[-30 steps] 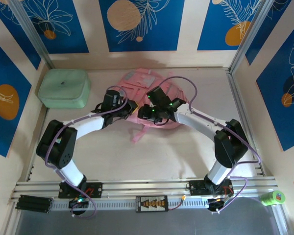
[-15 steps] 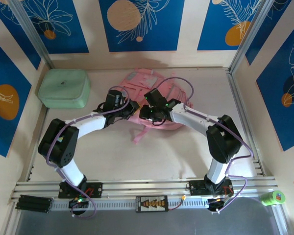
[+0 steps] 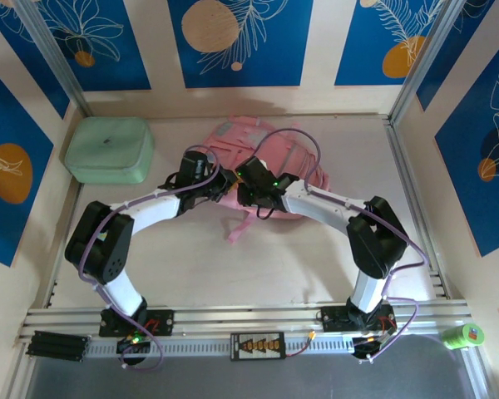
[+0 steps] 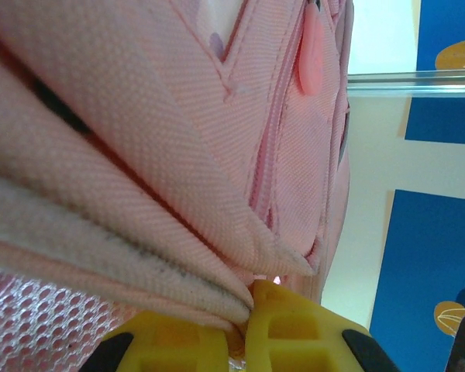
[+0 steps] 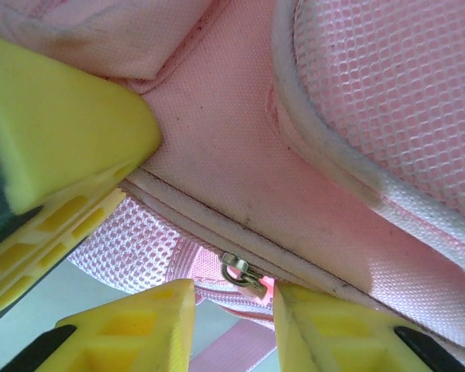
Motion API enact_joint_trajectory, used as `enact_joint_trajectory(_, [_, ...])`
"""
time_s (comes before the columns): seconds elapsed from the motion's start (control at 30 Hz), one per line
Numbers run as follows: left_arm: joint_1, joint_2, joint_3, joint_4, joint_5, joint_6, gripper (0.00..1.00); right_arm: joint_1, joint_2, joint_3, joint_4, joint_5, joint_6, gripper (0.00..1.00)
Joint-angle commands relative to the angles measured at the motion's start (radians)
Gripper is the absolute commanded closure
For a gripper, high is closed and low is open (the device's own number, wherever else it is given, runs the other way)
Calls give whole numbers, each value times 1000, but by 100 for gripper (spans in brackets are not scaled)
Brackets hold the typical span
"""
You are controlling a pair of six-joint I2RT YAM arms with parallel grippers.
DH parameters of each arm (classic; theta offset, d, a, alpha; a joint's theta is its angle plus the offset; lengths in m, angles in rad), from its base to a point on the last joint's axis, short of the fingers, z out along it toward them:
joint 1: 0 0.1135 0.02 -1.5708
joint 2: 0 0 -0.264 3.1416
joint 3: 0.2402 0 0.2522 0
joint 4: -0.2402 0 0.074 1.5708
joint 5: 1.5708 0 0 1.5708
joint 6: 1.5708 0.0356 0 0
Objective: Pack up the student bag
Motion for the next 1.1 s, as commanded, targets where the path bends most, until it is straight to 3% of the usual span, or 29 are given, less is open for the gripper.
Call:
enact_joint_trajectory(0.0, [-16,-13,57,69,72,-18,100,-17,41,18,65,109,-65,66])
enact_joint_trajectory(0.2, [-16,-8,75,61,92,-13,100,-33,96,77,97,106,-105,69])
enact_joint_trajectory(0.5, [-14,1,87,56,79,-3,100,-57,67,55,104,65,-107,83])
enact_joint_trajectory(0.9, [43,9,88,36,67,33,100,-97,-48,-111,13,132,-79,84])
enact_joint_trajectory(1.07, [67,4,82,26,70,46,100,-131,-76,-156,-108,181,48,84])
